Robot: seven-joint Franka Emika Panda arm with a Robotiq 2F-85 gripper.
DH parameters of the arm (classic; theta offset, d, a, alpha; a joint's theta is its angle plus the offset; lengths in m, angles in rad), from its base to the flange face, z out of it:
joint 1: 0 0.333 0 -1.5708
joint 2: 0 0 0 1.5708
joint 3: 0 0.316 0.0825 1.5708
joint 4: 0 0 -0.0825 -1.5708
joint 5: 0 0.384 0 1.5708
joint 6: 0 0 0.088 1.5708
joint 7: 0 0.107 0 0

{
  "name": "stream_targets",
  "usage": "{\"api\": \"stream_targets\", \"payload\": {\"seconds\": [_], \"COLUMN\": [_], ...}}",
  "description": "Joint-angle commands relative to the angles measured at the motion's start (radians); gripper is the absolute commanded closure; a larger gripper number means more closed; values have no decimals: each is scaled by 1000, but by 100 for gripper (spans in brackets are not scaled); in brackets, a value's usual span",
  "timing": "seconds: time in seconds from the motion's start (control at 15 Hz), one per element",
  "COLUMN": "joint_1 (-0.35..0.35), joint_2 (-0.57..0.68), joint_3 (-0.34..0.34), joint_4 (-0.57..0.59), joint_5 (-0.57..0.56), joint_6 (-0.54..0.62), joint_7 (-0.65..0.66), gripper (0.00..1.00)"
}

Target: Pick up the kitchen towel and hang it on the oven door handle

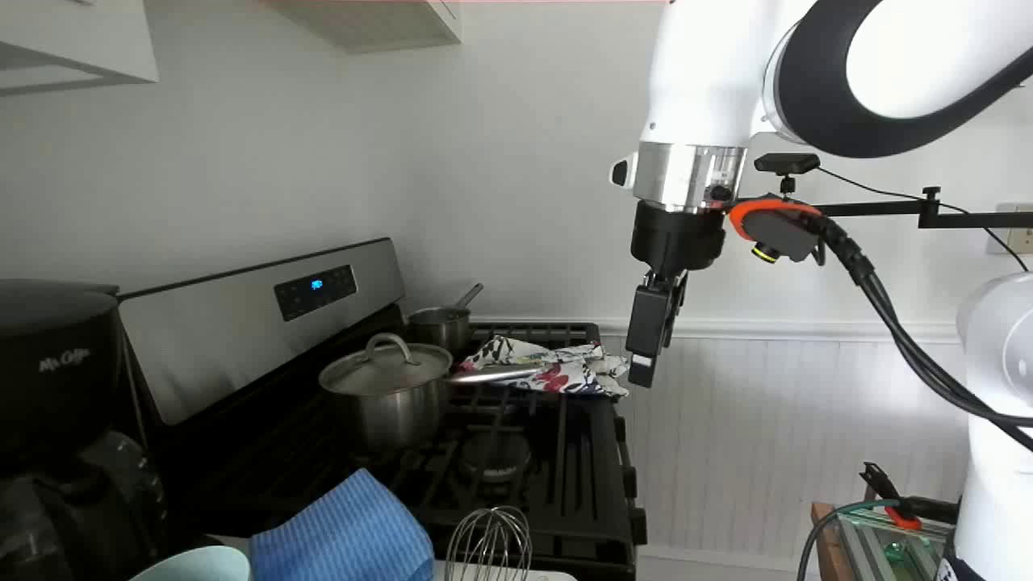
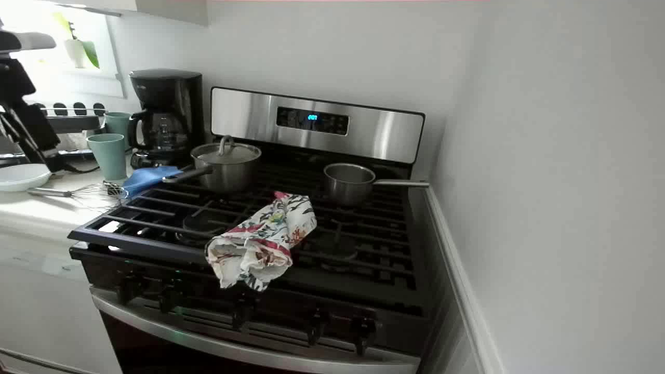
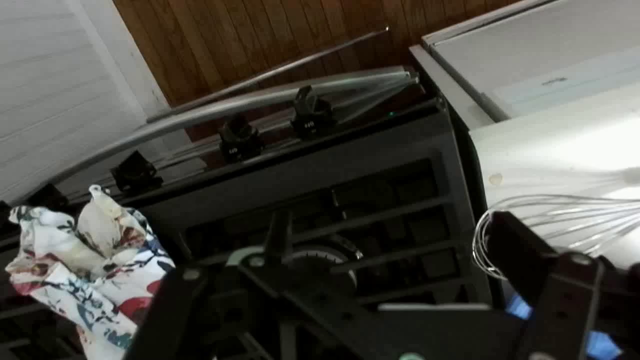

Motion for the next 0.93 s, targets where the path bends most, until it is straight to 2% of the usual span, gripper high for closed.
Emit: {"api": "stream_targets", "payload": {"seconds": [0.0, 0.27, 0.47, 0.73, 0.87], "joint_1": [9, 10, -83, -237, -263], "joint_2": [4, 20, 99, 205, 275], "joint_3": [-9, -9, -47, -115, -180], "joint_4": [-14, -32, 25, 68, 108], "joint_5": [-8, -8, -66, -162, -149], "joint_6": [-9, -9, 30, 145, 140], "joint_7": [7, 7, 13, 54, 7], "gripper": [0, 0, 0, 0, 0]}}
